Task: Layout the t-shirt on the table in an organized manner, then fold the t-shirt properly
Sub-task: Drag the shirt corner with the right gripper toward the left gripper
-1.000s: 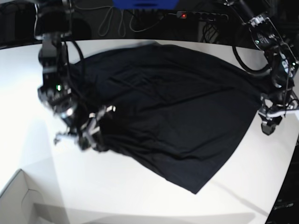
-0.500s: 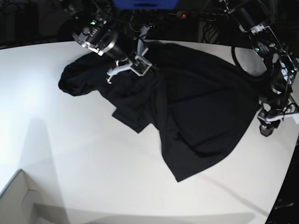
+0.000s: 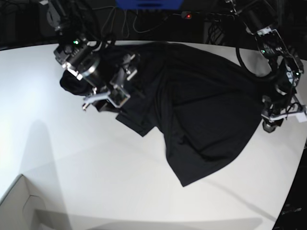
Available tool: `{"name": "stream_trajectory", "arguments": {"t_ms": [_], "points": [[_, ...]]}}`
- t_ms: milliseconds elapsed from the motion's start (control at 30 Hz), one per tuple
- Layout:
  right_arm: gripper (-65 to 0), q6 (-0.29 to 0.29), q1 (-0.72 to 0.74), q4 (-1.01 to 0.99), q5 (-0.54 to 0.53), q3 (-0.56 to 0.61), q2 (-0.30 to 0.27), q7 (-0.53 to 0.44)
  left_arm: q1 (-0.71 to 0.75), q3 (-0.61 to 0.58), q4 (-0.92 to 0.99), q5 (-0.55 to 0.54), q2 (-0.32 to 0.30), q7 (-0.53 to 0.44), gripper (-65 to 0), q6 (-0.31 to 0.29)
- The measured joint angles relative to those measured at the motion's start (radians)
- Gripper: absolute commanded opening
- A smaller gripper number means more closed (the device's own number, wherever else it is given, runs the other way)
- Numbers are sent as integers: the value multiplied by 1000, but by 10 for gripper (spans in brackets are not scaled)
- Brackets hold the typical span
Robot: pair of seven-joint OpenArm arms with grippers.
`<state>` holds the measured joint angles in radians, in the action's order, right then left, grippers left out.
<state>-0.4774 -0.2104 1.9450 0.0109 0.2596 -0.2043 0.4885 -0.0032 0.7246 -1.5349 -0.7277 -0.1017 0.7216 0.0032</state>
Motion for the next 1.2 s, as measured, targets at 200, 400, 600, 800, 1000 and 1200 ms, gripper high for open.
{"name": "stream_trajectory", "arguments": {"t_ms": [200, 400, 600, 800, 1000, 1200], "points": [[-258, 4, 260, -307, 1, -17, 37, 106, 64, 5, -32, -4, -19, 8, -352, 1], [-259, 4, 385, -588, 7, -34, 38, 103, 90, 5, -64, -6, -26, -7, -352, 0], [-286, 3, 394, -690, -17, -34, 39, 0, 92, 6, -64, -6, -26, -7, -352, 1], [-358, 6, 343, -668, -20, -29, 58, -37, 92, 6, -64, -6, -25, -7, -352, 1], [-650, 5, 419, -808, -46, -28, 72, -105, 95, 6, -64, -6, -26, -7, -352, 1], [-650, -20, 608, -1104, -64, -26, 85, -230, 126, 5, -73, -5, -26, -5, -352, 1]]}}
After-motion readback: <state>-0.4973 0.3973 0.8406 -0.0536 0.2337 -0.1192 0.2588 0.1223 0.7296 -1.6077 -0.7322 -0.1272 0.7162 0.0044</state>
